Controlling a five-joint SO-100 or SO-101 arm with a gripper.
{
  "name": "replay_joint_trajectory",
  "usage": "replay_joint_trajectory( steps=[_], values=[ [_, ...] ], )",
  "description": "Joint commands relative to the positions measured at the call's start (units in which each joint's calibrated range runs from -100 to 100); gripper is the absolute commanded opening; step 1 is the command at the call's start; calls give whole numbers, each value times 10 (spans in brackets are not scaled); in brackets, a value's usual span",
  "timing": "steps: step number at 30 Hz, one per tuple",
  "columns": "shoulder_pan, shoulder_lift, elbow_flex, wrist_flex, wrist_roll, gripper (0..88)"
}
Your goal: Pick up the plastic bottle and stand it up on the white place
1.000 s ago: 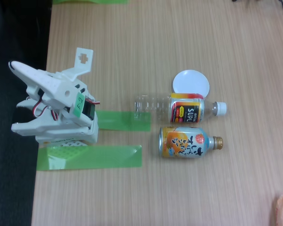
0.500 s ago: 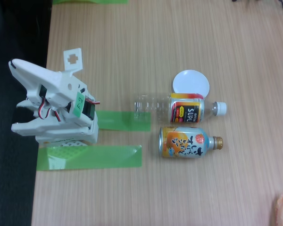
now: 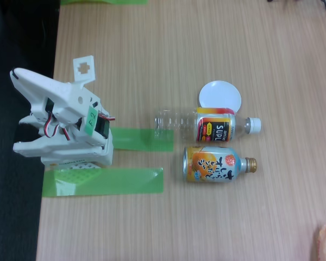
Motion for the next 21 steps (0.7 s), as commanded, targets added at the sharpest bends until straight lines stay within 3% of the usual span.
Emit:
replay_joint_trajectory(
  steps=[1, 10, 21],
  values=[
    [3, 1, 3, -2, -2, 11],
    [5, 2, 3, 10, 0, 11],
    [6, 1, -1, 139, 3, 12]
  ],
)
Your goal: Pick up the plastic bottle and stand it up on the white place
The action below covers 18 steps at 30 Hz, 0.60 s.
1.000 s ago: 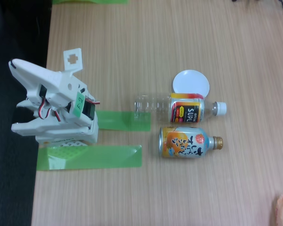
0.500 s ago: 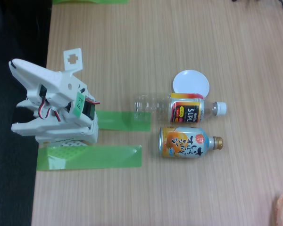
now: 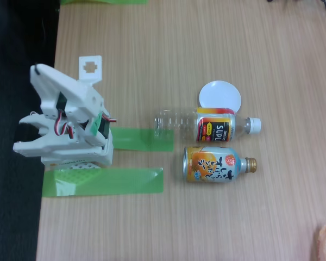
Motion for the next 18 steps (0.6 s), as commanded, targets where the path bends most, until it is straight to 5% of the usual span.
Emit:
replay_joint_trajectory(
  steps=[1, 9, 18],
  values=[
    [2, 1, -1, 24, 2, 12],
    [2, 2, -39, 31, 2, 12],
    [2, 1, -173, 197, 2, 11]
  ],
)
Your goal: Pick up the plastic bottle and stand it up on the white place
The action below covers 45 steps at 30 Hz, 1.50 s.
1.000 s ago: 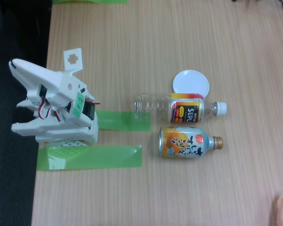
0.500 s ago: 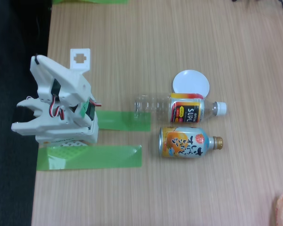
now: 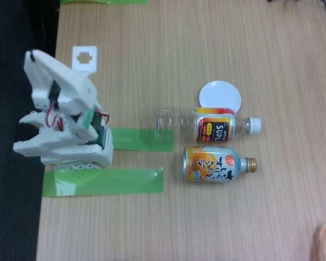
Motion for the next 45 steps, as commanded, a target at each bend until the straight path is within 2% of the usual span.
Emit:
replay_joint_trajectory(
  steps=[1, 8, 17, 22, 26, 32, 42, 45],
  values=[
    [1, 1, -63, 61, 2, 11],
    [1, 1, -169, 214, 2, 11],
    [4, 3, -345, 570, 3, 12],
    [57, 8, -425, 715, 3, 13],
    [106, 45, -473, 763, 3, 13],
    [148, 144, -571, 770, 3, 13],
    [143, 417, -826, 771, 1, 13],
    [113, 506, -912, 771, 3, 13]
  ],
)
